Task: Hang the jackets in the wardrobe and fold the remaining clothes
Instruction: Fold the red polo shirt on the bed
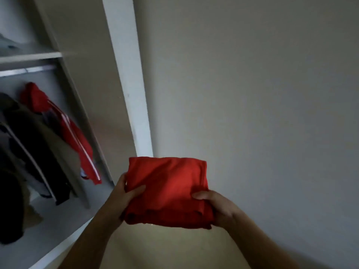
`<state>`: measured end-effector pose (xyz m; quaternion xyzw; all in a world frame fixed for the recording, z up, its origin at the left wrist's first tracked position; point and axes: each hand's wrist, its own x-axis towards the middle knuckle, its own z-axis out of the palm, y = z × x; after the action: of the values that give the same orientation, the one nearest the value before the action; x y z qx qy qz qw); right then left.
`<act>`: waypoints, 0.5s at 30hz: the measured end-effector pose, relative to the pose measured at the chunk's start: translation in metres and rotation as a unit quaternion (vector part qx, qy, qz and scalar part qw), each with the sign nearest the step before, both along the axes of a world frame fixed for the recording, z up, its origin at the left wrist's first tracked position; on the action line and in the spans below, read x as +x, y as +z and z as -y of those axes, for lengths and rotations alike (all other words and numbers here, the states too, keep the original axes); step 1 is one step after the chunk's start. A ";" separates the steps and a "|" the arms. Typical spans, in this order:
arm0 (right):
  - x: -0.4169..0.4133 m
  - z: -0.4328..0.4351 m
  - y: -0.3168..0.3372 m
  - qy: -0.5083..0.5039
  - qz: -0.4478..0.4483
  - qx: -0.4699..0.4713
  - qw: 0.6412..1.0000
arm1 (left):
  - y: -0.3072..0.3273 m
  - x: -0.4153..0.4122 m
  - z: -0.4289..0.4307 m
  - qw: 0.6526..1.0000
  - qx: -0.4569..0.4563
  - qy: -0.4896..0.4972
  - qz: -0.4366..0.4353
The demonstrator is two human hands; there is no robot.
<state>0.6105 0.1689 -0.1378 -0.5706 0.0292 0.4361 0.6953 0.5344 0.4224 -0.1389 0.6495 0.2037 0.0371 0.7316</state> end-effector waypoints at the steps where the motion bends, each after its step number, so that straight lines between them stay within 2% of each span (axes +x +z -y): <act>1: 0.005 -0.019 0.002 0.015 -0.006 0.005 1.000 | 0.003 -0.006 -0.014 0.999 -0.006 0.031 0.013; 4: 0.013 -0.078 0.012 0.154 -0.031 0.048 0.986 | 0.011 -0.029 -0.059 0.991 -0.014 0.121 0.047; 6: 0.018 -0.121 0.018 0.237 -0.009 0.044 0.971 | 0.017 -0.047 -0.088 0.983 0.005 0.176 0.058; 9: 0.029 -0.191 0.023 0.261 0.069 0.016 0.963 | 0.027 -0.072 -0.134 0.969 0.041 0.235 0.063; 12: 0.041 -0.264 0.029 0.300 0.122 0.033 0.946 | 0.040 -0.089 -0.179 0.952 0.076 0.290 0.062; 15: 0.051 -0.337 0.039 0.328 0.145 0.042 0.933 | 0.055 -0.101 -0.221 0.931 0.086 0.350 0.059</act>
<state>0.6619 0.5063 -0.0985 -0.5757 -0.2788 0.5530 0.5339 0.4331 0.6439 -0.0841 0.5939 0.3707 0.3466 0.6243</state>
